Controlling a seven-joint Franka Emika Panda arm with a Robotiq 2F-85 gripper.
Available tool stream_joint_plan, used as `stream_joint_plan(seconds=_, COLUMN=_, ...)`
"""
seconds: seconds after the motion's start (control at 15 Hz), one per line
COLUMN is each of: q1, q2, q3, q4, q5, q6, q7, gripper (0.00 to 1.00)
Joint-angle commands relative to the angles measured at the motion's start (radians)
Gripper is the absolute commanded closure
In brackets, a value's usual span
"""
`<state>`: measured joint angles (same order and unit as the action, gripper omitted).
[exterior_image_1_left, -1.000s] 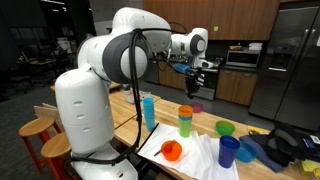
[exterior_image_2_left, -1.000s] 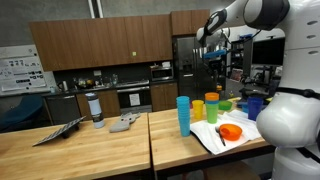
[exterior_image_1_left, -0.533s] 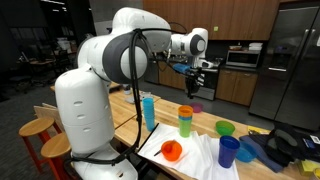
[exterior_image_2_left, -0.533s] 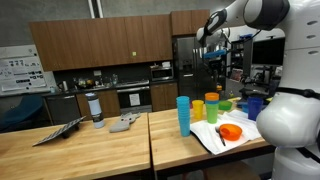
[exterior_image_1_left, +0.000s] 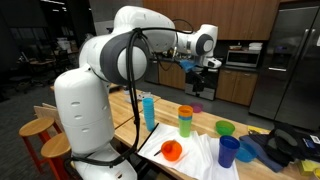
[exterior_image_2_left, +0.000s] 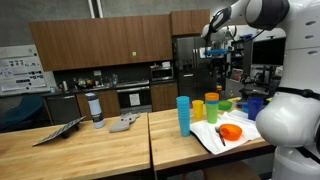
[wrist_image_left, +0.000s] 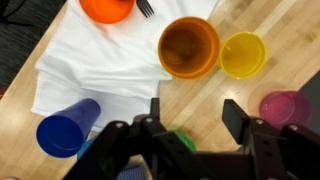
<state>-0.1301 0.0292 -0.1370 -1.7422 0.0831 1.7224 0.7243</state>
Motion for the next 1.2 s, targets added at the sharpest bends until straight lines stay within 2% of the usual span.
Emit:
stream_joint_plan(seconds=0.0, q1=-0.023, q2=-0.012, q3=-0.023, q4=0.007, q5=0.039, q6=0.084, q7=0.084, gripper=0.02)
stream_joint_plan(seconds=0.27, q1=-0.038, q2=-0.003, q3=-0.038, q4=0.015, q5=-0.001, q6=0.12, q7=0.108, gripper=0.0)
stream_joint_plan(seconds=0.67, q1=-0.044, q2=0.001, q3=-0.043, q4=0.0, q5=0.009, q6=0.119, q7=0.063, gripper=0.0)
stream_joint_plan(seconds=0.73, q1=-0.057, q2=-0.091, q3=-0.058, q4=-0.111, q5=-0.026, q6=0.133, q7=0.039, gripper=0.0)
stream_joint_plan(seconds=1.13, q1=-0.157, q2=-0.272, q3=-0.136, q4=-0.389, q5=-0.205, q6=0.21, q7=-0.115, gripper=0.0)
